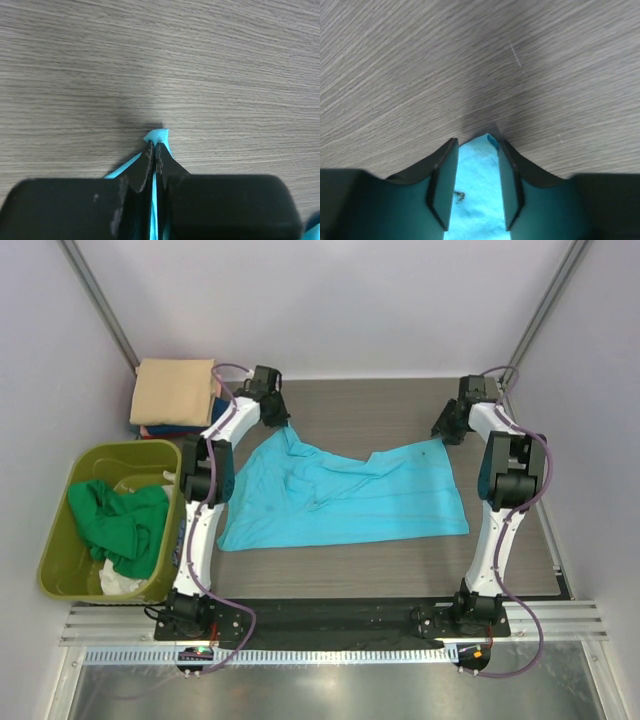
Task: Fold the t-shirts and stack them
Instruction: Fold the tshirt
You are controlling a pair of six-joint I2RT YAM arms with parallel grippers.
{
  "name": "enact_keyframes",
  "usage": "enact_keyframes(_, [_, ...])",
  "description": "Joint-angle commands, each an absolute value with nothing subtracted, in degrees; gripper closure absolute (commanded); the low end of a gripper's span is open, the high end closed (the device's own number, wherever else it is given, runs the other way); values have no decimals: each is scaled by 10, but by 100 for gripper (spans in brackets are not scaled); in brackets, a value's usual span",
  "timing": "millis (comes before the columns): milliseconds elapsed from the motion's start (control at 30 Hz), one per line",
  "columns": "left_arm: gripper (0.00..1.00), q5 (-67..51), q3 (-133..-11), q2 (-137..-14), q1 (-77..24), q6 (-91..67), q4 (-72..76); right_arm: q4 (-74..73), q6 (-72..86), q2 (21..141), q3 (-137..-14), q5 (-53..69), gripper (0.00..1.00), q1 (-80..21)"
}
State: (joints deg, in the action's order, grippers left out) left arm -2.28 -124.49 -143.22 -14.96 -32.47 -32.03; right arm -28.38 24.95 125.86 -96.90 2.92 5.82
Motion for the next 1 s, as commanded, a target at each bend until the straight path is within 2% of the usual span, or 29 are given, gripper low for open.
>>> enact_keyframes(0, [100,-11,-1242,-1371,-144,-316,-319,-286,235,1261,-968,24,58,47])
enact_keyframes(100, [100,-9,-1236,-1358,-141,-313,-321,-284,230,1254,-949,21,70,47])
enact_keyframes(200, [100,-8,-1237,-1352,-137,-310,-327,-283,223,1253,-940,25,92,47])
enact_keyframes(267, [100,-7,-1245,-1347,-135,-308,-336,-282,224,1250,-940,26,99,47])
enact_keyframes(567, [100,13,-1305,-1318,-121,-296,-402,-279,235,1195,-966,22,99,47])
enact_keyframes(967, [100,36,-1224,-1191,-120,-294,-445,-245,261,1092,-871,10,99,74])
